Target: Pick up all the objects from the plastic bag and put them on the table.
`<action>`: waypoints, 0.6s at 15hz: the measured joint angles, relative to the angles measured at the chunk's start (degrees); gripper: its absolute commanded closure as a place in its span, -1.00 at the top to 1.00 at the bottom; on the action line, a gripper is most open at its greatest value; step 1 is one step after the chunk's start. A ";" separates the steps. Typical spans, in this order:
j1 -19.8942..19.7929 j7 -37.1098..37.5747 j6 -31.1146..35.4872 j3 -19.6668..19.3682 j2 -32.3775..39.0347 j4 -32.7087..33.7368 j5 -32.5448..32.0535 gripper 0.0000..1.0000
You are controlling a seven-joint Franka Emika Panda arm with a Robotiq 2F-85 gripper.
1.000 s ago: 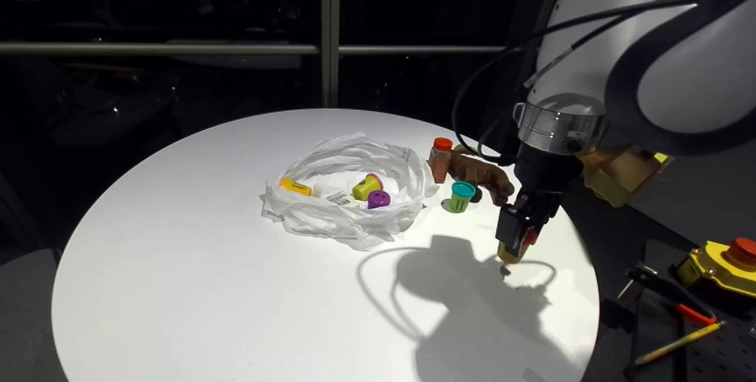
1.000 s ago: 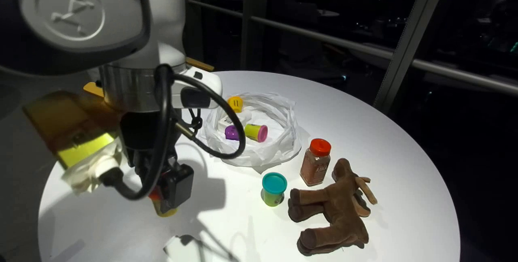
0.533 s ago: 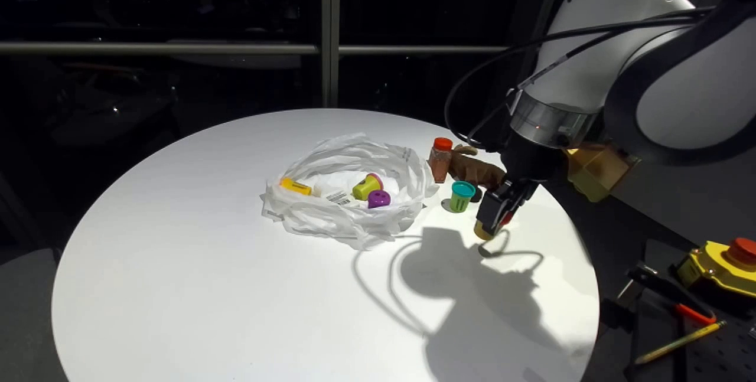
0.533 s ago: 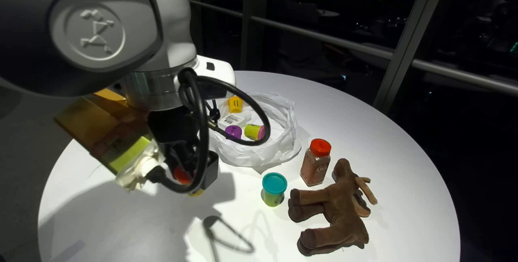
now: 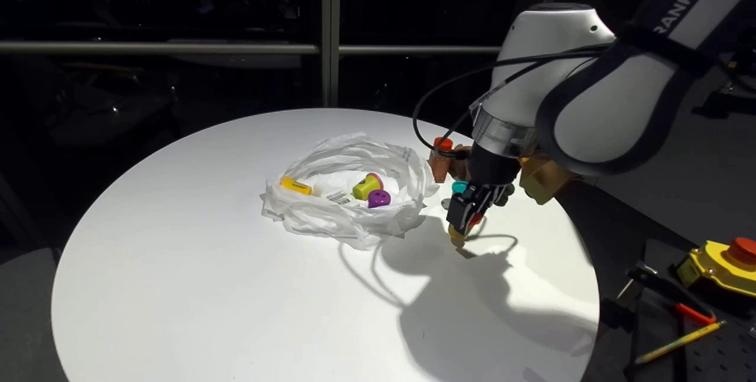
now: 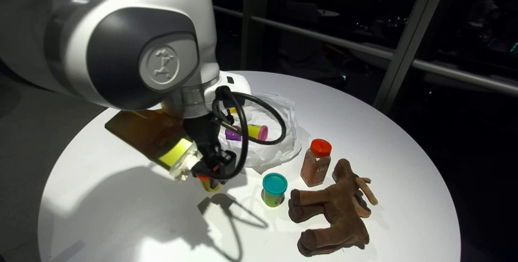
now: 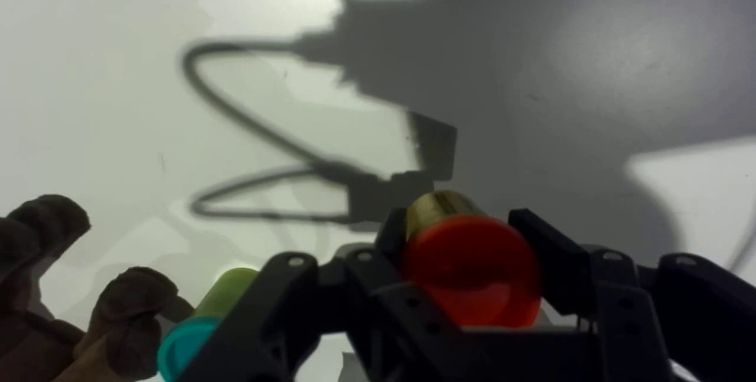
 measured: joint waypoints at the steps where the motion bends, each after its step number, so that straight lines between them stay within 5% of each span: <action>1: -1.32 -1.53 -0.64 -0.08 0.06 0.90 0.36 0.49; 3: -4.28 -4.72 -2.12 -0.11 -0.26 2.48 0.95 0.56; 6: -8.03 -9.53 -5.50 0.51 -1.64 4.32 2.69 0.97; 9: -10.30 -14.12 -10.06 2.27 -4.41 4.74 5.23 1.00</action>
